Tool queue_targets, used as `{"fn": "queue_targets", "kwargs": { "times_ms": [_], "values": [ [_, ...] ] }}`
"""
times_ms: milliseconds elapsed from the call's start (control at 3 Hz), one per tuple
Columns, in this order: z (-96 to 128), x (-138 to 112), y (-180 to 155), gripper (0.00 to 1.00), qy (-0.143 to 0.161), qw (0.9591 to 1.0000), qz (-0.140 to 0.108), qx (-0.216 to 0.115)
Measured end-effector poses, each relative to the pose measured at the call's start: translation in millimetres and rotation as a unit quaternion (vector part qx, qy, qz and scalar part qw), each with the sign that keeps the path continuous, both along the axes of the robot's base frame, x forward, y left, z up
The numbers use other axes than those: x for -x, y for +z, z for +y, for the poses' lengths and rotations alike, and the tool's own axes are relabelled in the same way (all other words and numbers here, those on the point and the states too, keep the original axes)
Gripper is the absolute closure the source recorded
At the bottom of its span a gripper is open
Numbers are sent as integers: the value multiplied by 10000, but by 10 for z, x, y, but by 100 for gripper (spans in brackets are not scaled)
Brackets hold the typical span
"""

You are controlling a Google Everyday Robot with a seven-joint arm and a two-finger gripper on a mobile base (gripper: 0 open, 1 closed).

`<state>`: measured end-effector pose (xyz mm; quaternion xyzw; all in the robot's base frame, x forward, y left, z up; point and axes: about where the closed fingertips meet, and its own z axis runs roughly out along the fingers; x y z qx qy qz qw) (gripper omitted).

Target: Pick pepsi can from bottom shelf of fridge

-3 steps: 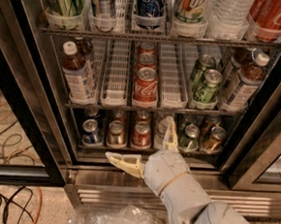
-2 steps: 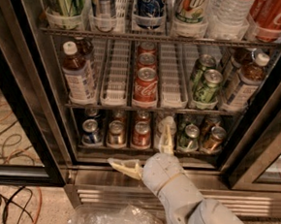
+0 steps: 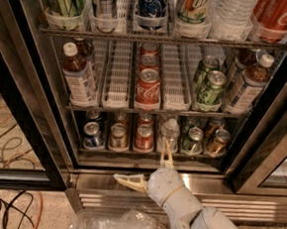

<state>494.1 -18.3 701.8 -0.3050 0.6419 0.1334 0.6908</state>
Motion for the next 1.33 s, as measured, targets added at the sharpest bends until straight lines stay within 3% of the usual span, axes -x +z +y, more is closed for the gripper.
{"fn": "queue_targets", "kwargs": {
  "times_ms": [333, 667, 1000, 1333],
  "values": [
    [1, -1, -1, 0, 1, 10000, 0, 2],
    [93, -85, -207, 0, 202, 9998, -15, -64],
    [224, -180, -502, 0, 411, 9990, -131, -125],
    [501, -176, -970, 0, 553, 9972, -346, -352]
  ]
}}
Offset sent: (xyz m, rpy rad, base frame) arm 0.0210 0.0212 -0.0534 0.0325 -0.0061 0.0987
